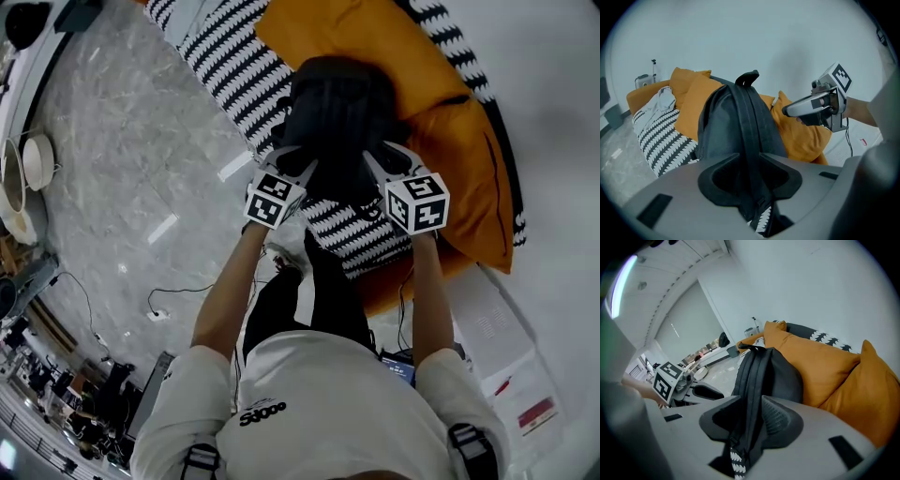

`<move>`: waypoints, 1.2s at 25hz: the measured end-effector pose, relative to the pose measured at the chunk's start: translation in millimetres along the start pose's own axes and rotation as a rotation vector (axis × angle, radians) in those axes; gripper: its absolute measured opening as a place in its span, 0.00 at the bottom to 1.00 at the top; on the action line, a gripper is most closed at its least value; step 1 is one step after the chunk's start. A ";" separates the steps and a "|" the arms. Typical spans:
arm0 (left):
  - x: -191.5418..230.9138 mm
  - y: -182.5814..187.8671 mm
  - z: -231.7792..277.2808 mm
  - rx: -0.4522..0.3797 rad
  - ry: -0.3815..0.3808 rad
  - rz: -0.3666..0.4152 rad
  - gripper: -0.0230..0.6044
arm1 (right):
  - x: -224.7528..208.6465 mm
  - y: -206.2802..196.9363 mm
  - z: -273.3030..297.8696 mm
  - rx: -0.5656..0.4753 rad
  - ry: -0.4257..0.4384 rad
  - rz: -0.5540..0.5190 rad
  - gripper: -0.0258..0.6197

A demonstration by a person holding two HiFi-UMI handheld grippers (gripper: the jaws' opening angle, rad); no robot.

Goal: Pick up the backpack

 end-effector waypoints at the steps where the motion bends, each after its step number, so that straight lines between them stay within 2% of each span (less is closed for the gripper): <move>1: 1.5 -1.9 2.6 0.002 -0.010 -0.006 0.23 | 0.0 -0.8 4.0 0.006 -0.002 -0.001 0.26; 6: 10.7 -5.3 19.8 0.016 -0.073 -0.030 0.26 | -5.4 0.8 23.7 0.023 0.007 0.007 0.30; 11: 15.1 -7.1 43.4 0.029 -0.132 -0.044 0.29 | -17.0 0.5 49.3 0.041 0.054 0.004 0.31; 16: 17.9 -10.6 59.2 0.034 -0.161 -0.041 0.30 | -24.5 -0.8 74.7 0.053 0.100 -0.017 0.34; 21: 16.4 -8.4 64.8 0.023 -0.181 -0.054 0.30 | -28.3 1.6 87.7 0.024 0.183 0.005 0.34; 24: 13.7 -12.0 67.8 0.012 -0.177 -0.067 0.30 | -28.1 -1.9 96.4 0.012 0.194 -0.004 0.34; 28: 10.4 -22.1 67.0 0.016 -0.132 -0.079 0.30 | -21.0 -9.6 94.6 -0.016 0.166 -0.036 0.34; 30: 5.8 -26.3 64.1 0.016 -0.118 -0.079 0.30 | -16.8 -12.0 89.3 -0.027 0.145 -0.038 0.31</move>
Point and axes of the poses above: the fingertips, and each gripper's own axes: z forward along the fingers, x to its left, y out of its top, the point moved 10 cm from there along -z, backward along the fingers, and after that the axes turned 2 degrees about x, right-handed, at the moved point
